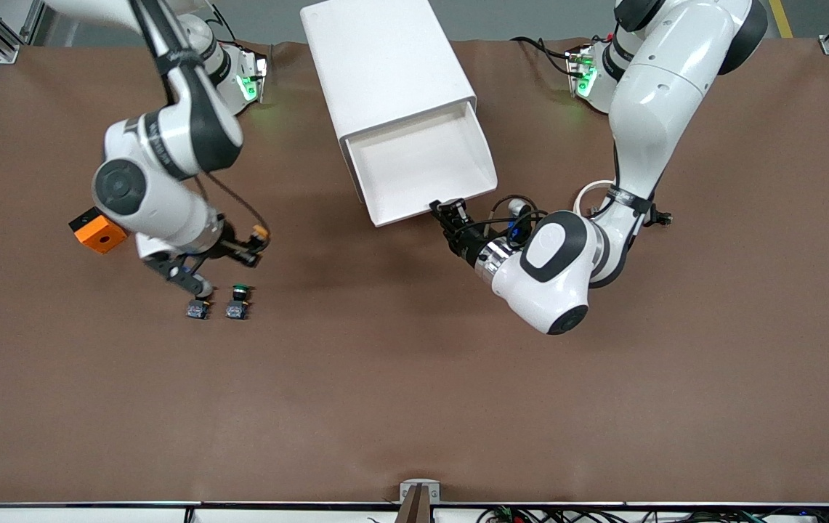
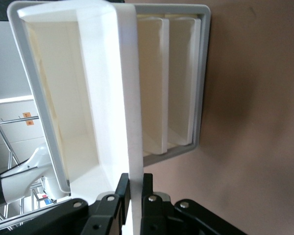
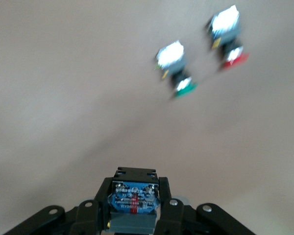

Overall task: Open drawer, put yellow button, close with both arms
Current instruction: 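Carry the yellow button over the open drawer with the right gripper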

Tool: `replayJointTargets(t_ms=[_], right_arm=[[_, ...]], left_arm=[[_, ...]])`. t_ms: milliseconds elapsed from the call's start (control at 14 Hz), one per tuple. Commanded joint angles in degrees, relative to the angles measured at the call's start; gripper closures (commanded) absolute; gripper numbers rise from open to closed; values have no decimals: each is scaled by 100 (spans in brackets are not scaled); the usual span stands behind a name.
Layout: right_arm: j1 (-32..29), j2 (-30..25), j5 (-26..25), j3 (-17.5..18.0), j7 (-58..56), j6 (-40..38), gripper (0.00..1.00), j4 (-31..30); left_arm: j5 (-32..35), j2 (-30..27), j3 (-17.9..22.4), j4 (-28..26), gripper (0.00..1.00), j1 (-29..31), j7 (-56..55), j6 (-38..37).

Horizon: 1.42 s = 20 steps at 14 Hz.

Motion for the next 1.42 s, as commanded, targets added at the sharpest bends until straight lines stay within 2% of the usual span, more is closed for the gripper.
replayJointTargets(t_ms=[0, 71, 142, 285, 499, 784, 1069, 1354], right_arm=[[569, -220, 154, -74, 1114, -605, 100, 443], [815, -185, 154, -82, 1606, -868, 100, 768], [1000, -168, 154, -82, 1985, -1080, 100, 1076], [1308, -150, 154, -82, 2540, -1362, 100, 1482], [1992, -141, 93, -82, 3515, -1284, 100, 1588], [2731, 227, -197, -91, 4615, -696, 100, 1597], [3014, 632, -224, -100, 4915, -405, 100, 1737], [3041, 948, -601, -91, 4915, -414, 100, 2018]], left_arm=[[-9, 27, 46, 123, 51, -30, 209, 191], [0, 18, 47, 123, 12, -30, 253, 192], [9, 1, 47, 123, 0, -30, 262, 192], [9, -8, 81, 201, 0, -21, 341, 192], [53, -35, 143, 368, 0, -13, 577, 191], [53, -96, 450, 377, 0, -13, 1122, 183], [158, -245, 749, 369, 0, -13, 1851, 174], [702, -263, 785, 377, 0, -4, 2388, 174]])
